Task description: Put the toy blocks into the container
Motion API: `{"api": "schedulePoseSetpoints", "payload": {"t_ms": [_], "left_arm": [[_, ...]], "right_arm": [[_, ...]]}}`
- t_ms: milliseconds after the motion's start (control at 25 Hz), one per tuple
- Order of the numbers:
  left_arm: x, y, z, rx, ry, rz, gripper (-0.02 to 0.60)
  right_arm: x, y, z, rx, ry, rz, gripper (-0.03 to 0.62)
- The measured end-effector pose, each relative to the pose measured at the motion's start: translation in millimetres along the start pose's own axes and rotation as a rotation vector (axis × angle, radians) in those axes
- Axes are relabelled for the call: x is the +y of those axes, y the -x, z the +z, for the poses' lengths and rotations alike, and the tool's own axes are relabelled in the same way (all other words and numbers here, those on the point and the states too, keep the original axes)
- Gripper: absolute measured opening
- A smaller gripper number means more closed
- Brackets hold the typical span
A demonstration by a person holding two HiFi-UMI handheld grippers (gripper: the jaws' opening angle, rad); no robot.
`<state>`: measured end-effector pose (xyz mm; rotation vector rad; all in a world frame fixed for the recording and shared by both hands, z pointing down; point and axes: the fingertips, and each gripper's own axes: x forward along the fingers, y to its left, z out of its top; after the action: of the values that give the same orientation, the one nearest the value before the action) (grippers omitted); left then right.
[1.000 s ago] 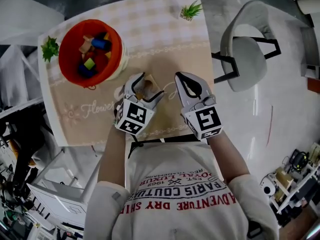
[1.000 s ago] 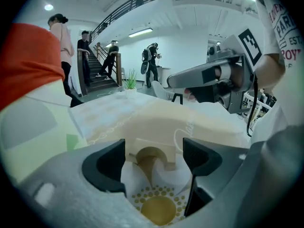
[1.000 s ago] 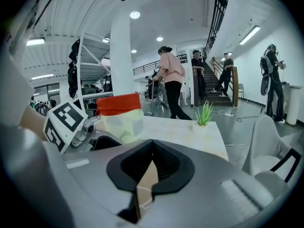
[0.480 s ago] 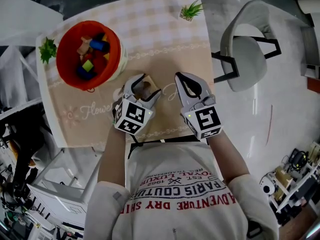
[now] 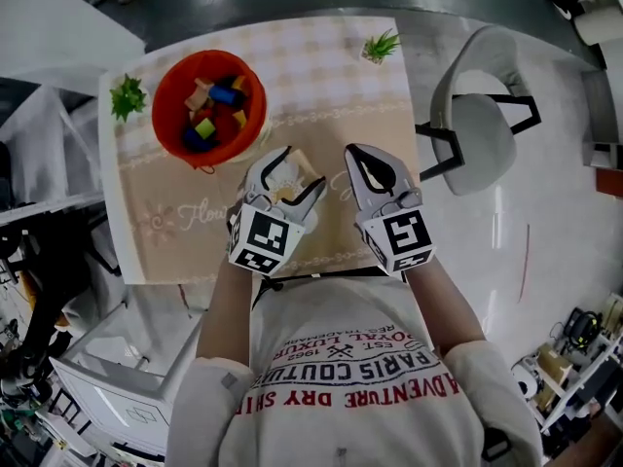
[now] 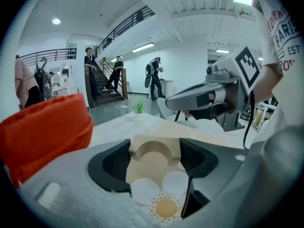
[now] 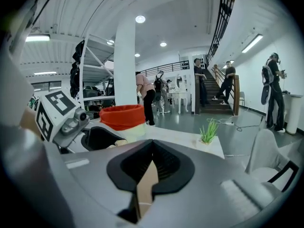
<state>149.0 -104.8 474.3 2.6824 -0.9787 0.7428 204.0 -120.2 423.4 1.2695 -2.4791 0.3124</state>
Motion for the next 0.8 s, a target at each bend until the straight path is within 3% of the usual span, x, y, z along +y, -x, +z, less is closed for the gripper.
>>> {"api": "schedulePoseSetpoints", "payload": {"t_ms": [320,560,800], "left_arm": [[22.1,58.5,49.4,-0.119,-0.028,0.07,0.325],[52.2,94.6,59.6,-0.152,-0.038,0.148,0.325],[95.1,123.3,61.8,-0.184,-0.001,0.241,0.325]], "right_arm": [[32.1,-3.4,44.9,-0.071,0.043,0.016,0.002],[53.7,-14.0,71.5,-0.112,0.075,0.037,0.002],[69.7,-31.2,86.0,-0.122,0.079,0.055,0.002]]}}
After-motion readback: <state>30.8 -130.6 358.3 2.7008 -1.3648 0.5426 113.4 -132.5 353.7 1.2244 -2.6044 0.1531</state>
